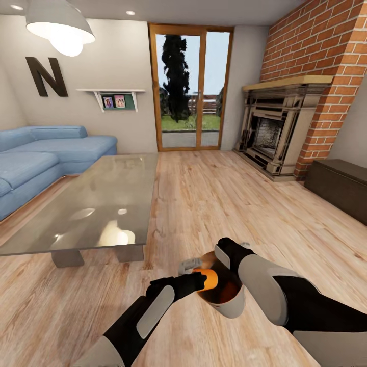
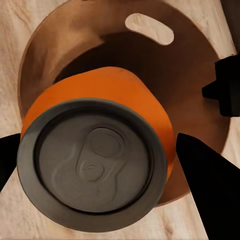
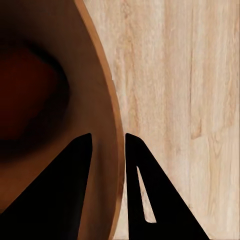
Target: Put the three can of soda from the living room inside the tash can in the kitchen.
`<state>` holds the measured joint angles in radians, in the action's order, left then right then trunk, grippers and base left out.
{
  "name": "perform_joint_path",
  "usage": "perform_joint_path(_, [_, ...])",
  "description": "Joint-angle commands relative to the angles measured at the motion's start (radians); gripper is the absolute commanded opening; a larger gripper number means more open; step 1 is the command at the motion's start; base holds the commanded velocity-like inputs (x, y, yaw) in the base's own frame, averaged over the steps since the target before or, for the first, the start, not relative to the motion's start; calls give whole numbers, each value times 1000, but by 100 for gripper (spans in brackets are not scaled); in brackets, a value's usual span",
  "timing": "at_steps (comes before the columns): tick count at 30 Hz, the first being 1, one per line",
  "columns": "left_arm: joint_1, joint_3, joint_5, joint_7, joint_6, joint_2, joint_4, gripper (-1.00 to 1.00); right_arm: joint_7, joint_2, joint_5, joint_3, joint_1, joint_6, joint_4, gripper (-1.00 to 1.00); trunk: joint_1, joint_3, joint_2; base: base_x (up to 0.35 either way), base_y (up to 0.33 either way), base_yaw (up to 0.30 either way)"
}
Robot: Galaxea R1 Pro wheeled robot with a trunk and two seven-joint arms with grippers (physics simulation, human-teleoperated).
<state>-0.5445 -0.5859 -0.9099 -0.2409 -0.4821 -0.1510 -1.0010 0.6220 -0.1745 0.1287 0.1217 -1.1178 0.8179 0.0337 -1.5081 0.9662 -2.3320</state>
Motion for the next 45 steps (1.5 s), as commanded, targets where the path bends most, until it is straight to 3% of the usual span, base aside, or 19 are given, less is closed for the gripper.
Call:
perform_joint_path(1, [-1,0,0,0,2,0,2,-100,-2,0,8,-9,0,2,0,-100,0,0,0,0,0,0])
perform_joint_path(9, [-4,-4,0,0,9,-2,24,-100,-57,0,8,-9,0,3,0,-100,0,0,0,0,0,0])
perform_joint_path(26, [-5,-5,0,0,30,-7,38,-100,-65,0,8,-8,0,5,0,-100,0,0,0,0,0,0])
perform_joint_path(35, [-5,-6,0,0,32,-7,39,-100,-108,0,7,-8,0,7,-1,-100,0,0,0,0,0,0])
perform_joint_path(36, [-5,-6,0,0,32,-7,39,100,-110,0,7,-8,0,7,-1,-100,0,0,0,0,0,0])
perform_joint_path(45, [-5,-5,0,0,59,-8,70,100,-114,0,7,-8,0,7,-3,-100,0,0,0,0,0,0])
